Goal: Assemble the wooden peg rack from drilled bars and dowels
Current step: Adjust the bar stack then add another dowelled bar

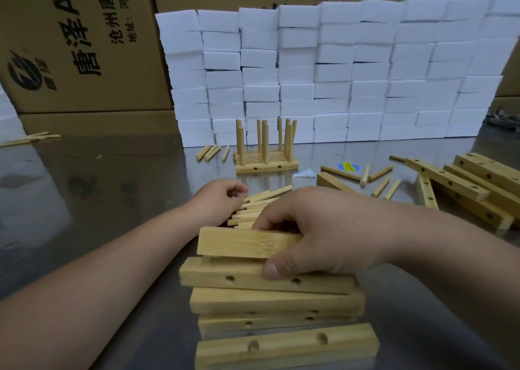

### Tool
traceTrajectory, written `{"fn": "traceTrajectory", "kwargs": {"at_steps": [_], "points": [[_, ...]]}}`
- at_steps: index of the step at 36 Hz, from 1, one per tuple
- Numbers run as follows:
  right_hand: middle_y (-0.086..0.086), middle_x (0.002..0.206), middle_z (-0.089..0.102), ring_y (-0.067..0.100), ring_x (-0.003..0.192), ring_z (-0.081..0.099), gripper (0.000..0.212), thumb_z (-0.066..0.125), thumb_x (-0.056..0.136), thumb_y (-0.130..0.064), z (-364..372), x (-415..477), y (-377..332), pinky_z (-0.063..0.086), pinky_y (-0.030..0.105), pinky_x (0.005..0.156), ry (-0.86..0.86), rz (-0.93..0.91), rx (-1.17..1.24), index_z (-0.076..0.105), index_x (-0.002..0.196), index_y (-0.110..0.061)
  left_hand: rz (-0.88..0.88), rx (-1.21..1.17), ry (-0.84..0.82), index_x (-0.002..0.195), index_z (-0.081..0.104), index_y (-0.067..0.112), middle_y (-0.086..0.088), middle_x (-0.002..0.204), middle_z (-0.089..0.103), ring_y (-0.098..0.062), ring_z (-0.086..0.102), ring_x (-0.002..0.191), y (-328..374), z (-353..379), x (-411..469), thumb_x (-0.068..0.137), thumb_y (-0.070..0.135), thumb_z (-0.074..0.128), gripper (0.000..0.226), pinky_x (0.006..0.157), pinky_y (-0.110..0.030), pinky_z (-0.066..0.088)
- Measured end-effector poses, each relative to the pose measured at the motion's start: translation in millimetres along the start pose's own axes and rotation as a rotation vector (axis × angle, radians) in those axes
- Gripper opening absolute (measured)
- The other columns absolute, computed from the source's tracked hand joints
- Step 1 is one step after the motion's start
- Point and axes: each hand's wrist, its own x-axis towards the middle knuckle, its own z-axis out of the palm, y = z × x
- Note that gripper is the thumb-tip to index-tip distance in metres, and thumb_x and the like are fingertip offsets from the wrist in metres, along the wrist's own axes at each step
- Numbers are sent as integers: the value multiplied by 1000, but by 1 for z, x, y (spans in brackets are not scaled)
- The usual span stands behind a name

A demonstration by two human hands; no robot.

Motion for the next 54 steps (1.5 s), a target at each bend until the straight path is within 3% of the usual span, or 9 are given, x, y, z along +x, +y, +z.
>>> {"fn": "traceTrajectory", "kwargs": {"at_steps": [4,6,16,21,28,34,42,46,54], "points": [[-13,80,64,-4,73,56,12,67,78,-41,-2,0,5,46,19,63,118,-13,-36,63,88,-34,-26,14,-51,112,66,20,5,107,66,-11,61,97,3,-2,-1,88,19,60,25,81,-23,48],[-13,79,61,0,74,54,10,66,77,-43,-2,1,7,46,22,63,211,-17,-32,63,83,-35,-35,-50,-66,93,69,22,10,82,70,-11,63,78,1,-2,0,87,15,62,11,62,-18,47],[-12,71,63,-5,61,56,20,49,91,-40,8,18,56,42,13,52,959,242,666,58,78,-29,-53,39,-15,91,66,34,17,65,59,-1,50,48,5,0,-3,96,21,46,24,43,-18,35],[5,92,67,25,98,61,36,44,95,-43,17,27,85,48,51,89,977,453,883,62,72,-21,-40,44,79,103,62,27,3,76,57,-12,49,60,5,1,-2,98,20,40,24,48,-24,36],[2,73,56,20,69,49,34,51,86,-48,27,27,99,40,41,70,888,431,905,60,69,-20,55,10,301,122,60,19,9,83,45,-10,43,57,7,-9,2,99,17,37,32,42,-13,33],[-1,73,59,10,52,45,22,44,96,-33,30,30,105,39,27,54,930,392,968,52,108,-16,169,-9,240,100,60,35,14,68,45,5,43,38,38,-17,-13,96,26,43,19,35,-11,27],[5,66,60,18,51,52,26,49,95,-30,26,24,100,41,31,53,876,285,1068,63,85,-11,269,70,54,110,65,31,19,89,51,-2,52,74,74,-9,-33,94,30,50,22,57,-13,40],[3,62,60,17,51,54,23,50,93,-24,23,21,96,43,28,52,855,253,1064,64,83,-9,274,-65,70,79,60,49,16,58,57,1,45,42,80,-10,-38,92,28,53,26,40,-11,35],[1,61,62,9,56,58,35,44,94,-16,20,17,83,48,23,52,779,120,997,67,92,-43,309,-117,113,86,64,50,-2,72,65,1,40,38,84,-11,-41,90,28,56,24,37,-10,31]]}}
